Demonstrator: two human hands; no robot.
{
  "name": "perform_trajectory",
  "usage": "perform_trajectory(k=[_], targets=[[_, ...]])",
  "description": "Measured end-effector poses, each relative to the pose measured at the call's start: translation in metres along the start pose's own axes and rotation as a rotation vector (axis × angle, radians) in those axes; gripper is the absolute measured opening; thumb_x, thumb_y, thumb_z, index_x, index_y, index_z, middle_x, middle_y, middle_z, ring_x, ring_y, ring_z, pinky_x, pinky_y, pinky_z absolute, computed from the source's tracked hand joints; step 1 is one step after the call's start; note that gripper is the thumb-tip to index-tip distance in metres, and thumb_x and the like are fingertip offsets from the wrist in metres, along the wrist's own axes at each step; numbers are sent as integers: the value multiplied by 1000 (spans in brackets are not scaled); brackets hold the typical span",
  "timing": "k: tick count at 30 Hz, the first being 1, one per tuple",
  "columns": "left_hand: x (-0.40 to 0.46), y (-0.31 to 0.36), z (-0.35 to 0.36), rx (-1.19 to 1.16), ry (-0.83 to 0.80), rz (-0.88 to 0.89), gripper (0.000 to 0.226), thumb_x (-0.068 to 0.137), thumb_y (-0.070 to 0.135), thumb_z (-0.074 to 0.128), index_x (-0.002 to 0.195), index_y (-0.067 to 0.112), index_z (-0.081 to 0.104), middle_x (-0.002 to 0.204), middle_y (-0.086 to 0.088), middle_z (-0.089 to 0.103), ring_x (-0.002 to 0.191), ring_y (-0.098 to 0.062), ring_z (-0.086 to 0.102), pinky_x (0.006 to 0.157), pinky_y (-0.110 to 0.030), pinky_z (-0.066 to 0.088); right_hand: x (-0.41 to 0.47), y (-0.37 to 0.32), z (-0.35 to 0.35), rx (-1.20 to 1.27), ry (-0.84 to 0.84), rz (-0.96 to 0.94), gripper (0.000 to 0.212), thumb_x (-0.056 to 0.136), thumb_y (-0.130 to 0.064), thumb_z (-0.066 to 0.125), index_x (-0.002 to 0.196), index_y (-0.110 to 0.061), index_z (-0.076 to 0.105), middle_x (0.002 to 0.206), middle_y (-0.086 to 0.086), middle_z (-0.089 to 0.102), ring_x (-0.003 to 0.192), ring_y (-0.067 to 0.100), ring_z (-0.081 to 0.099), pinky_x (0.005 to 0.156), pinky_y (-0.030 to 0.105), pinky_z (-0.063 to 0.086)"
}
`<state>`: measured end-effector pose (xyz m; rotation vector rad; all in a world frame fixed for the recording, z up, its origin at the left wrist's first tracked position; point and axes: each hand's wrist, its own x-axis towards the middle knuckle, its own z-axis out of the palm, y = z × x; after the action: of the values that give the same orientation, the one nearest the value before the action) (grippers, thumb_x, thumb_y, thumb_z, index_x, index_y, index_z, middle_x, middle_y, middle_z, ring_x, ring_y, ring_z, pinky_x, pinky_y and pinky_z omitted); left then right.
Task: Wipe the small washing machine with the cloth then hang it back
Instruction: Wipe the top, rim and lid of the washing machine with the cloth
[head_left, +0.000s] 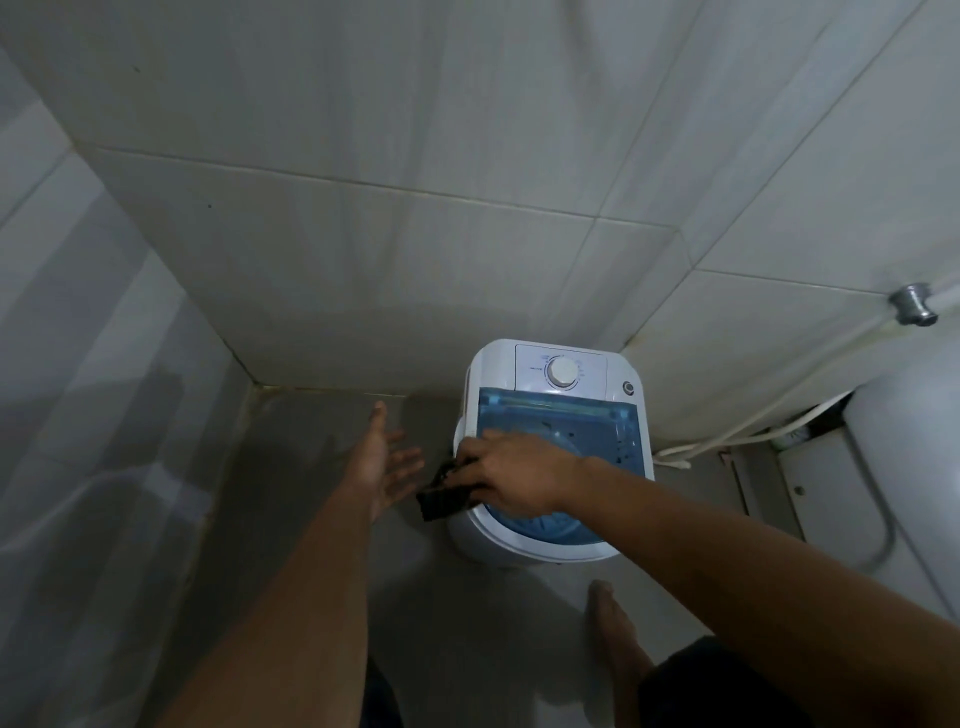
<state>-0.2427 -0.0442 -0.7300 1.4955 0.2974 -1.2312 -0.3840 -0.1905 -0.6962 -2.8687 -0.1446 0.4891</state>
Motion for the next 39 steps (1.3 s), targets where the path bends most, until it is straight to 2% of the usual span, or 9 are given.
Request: perform_trajectory(k=[7,14,18,24,28,31,35,37,39], targets=[[-4,1,-2,32,8,14,77,90,74,30,141,20,50,134,-10,60,117,-26,61,106,-47,43,18,28,-17,28,217,330,49,98,-25,56,147,-25,49,131,9,54,110,35,52,89,48,48],[-4,3,2,38,3,15,76,90,74,32,137,20,54,122,-9,64,112,-27,62,104,-46,43,-12,11,9,-121,145,16,46,94,-25,62,139,-30,58,123,6,60,100,31,55,78,42,47],[-8,0,4,83,-19,19,75,90,74,33,139,20,52,124,-10,63,113,-26,62,103,-44,44,-26,5,-8,28,-38,-85,44,95,-26,64,139,-29,58,127,1,61,111,24,54,91,41,49],[-11,1,4,134,-19,6,73,91,72,34,140,22,51,136,-10,60,116,-25,61,103,-44,43,-9,32,-30,167,363,326,52,95,-21,63,146,-25,51,126,7,60,110,31,55,93,45,48],[-11,0,5,135,-19,15,72,91,72,34,139,21,52,133,-9,62,117,-25,61,107,-46,42,-6,27,1,109,317,517,49,98,-23,56,146,-26,48,131,9,55,113,35,53,92,48,49],[-10,1,6,128,-10,10,70,90,73,36,134,23,55,128,-9,64,111,-24,63,104,-45,44,-30,10,32,50,342,365,49,96,-23,58,144,-26,52,133,9,56,110,35,55,88,50,51],[-5,-2,6,143,-15,7,70,89,74,36,133,23,56,124,-8,65,107,-23,64,102,-45,45,-73,8,32,-73,139,-65,44,99,-36,51,143,-31,50,129,3,56,110,24,54,90,41,48],[-6,-3,8,152,-13,7,69,90,73,37,134,22,55,122,-8,65,108,-24,64,102,-45,45,-83,22,24,-135,167,-80,46,99,-35,52,144,-29,48,131,3,56,111,23,53,92,40,48],[-7,-3,10,164,-23,2,68,90,71,39,135,22,54,123,-8,64,110,-24,64,104,-46,45,-82,41,15,-120,309,113,51,97,-31,56,147,-24,46,132,6,56,110,25,55,92,41,50]])
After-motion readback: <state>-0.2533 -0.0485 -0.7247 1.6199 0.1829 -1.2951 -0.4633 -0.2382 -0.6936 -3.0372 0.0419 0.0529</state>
